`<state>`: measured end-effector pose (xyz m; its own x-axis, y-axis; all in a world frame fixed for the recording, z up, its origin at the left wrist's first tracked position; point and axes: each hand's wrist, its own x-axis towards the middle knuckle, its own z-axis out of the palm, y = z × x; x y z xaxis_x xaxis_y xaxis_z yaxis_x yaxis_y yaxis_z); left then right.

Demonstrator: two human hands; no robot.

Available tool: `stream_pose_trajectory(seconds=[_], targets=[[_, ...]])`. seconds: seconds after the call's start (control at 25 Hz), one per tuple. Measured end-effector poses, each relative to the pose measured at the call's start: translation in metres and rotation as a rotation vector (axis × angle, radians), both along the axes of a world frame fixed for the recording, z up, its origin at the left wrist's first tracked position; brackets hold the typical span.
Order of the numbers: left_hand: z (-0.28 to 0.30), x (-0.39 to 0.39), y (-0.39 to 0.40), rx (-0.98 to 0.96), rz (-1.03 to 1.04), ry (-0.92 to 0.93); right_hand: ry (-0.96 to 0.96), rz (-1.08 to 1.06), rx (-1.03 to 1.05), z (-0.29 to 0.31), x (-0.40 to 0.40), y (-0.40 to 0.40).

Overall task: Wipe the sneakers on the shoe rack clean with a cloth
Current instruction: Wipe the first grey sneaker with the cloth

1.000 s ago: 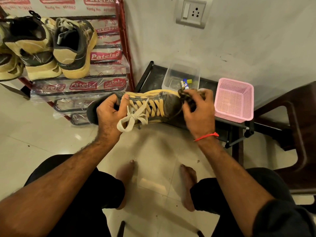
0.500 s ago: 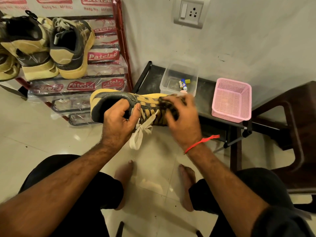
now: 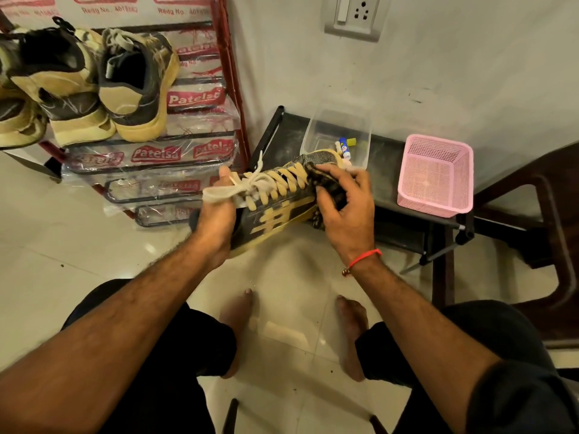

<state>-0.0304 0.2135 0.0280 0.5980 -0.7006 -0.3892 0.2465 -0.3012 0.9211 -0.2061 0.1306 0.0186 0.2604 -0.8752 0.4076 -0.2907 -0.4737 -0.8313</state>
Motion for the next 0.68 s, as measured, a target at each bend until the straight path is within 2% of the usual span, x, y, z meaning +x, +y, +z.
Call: stream_pose_trajectory(seconds=[0.12, 0.2, 0.36, 0.48, 0.56, 0.68], targets=[[0.006, -0.001, 0.003, -0.041, -0.236, 0.184, 0.032, -0.026, 0.034, -0.009, -0.001, -0.009], [0.009, -0.006, 0.001, -0.039, -0.254, 0.149, 0.103, 0.014, 0.001, -0.010, 0.001, -0.006], [0.014, -0.014, -0.004, -0.057, -0.085, 0.138, 0.504, 0.135, -0.418, -0.009, 0.012, 0.035], [0.018, -0.010, -0.001, -0.054, -0.045, 0.172, 0.577, 0.296, -0.607, -0.007, 0.015, 0.051], [0.019, -0.011, 0.000, -0.075, -0.051, 0.198, 0.511, 0.285, -0.553, -0.010, 0.009, 0.020], [0.016, -0.008, -0.002, -0.055, -0.025, 0.207, 0.495, 0.052, -0.316, -0.011, -0.017, -0.037]])
